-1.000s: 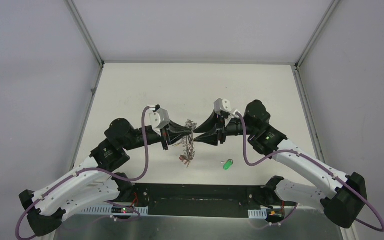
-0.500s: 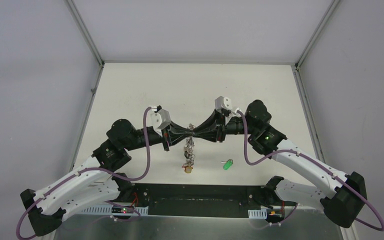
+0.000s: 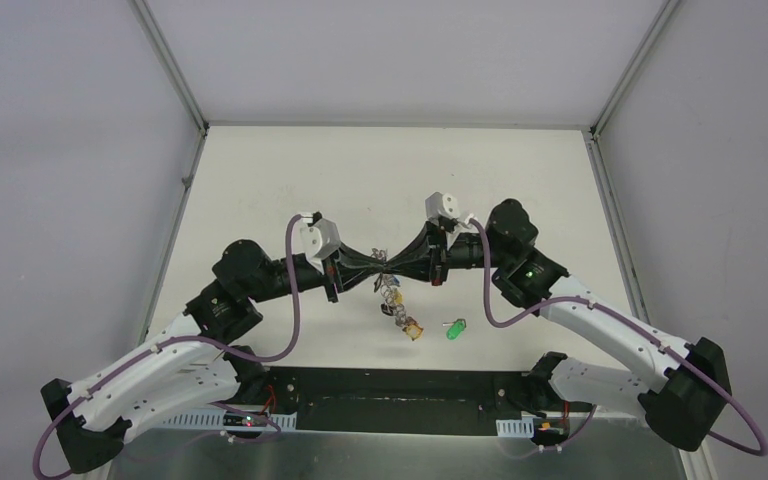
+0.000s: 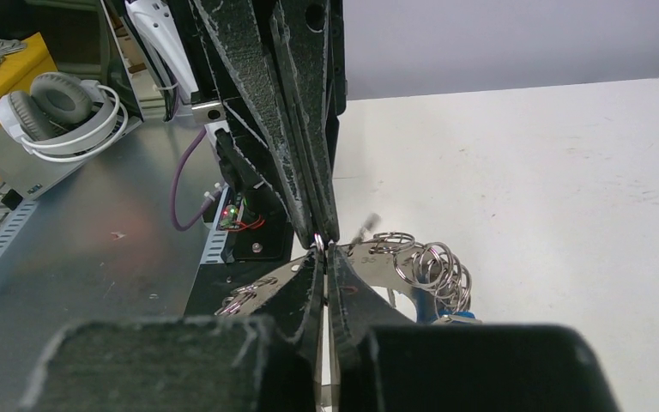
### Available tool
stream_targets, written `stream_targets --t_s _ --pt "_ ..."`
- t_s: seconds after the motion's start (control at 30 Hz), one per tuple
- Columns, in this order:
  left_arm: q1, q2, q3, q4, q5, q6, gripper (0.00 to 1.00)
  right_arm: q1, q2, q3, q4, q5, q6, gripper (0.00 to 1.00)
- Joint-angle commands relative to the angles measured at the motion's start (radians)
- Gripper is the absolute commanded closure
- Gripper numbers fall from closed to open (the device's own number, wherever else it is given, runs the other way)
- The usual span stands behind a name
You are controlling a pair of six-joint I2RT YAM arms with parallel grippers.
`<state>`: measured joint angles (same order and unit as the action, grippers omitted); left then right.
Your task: Put the keys on the keyring
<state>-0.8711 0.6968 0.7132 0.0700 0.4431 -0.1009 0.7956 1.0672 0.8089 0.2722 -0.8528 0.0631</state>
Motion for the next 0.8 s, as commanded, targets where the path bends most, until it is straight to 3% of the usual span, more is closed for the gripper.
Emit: stream_targets --t_s 0.0,0.13,0.23,0.33,0.53,0.77 --pt "-0.012 -0.025 0.004 0.121 0.001 -0.02 1.0 0.018 0.007 0.043 0.031 -0.011 -0.003 1.0" --pt "-0.012 -0.051 0.008 0.054 -0.036 0.005 0.99 0.017 -0.01 0.066 -0.087 -0.008 -0.057 1.0" --pt "-0.012 -0.067 0.035 -0.049 -0.06 0.034 0.71 0.017 -0.012 0.126 -0.253 -0.001 -0.147 1.0" --pt "-0.012 -0.07 0.074 -0.175 -0.079 0.073 0.56 0.017 0.021 0.217 -0.499 0.008 -0.224 1.0" --pt "-0.011 -0.027 0.143 -0.352 -0.031 0.152 0.54 0.022 0.13 0.409 -0.918 0.059 -0.367 1.0" --pt "-0.012 0.055 0.162 -0.386 0.083 0.215 0.58 0.044 0.229 0.556 -1.179 0.103 -0.432 1.0"
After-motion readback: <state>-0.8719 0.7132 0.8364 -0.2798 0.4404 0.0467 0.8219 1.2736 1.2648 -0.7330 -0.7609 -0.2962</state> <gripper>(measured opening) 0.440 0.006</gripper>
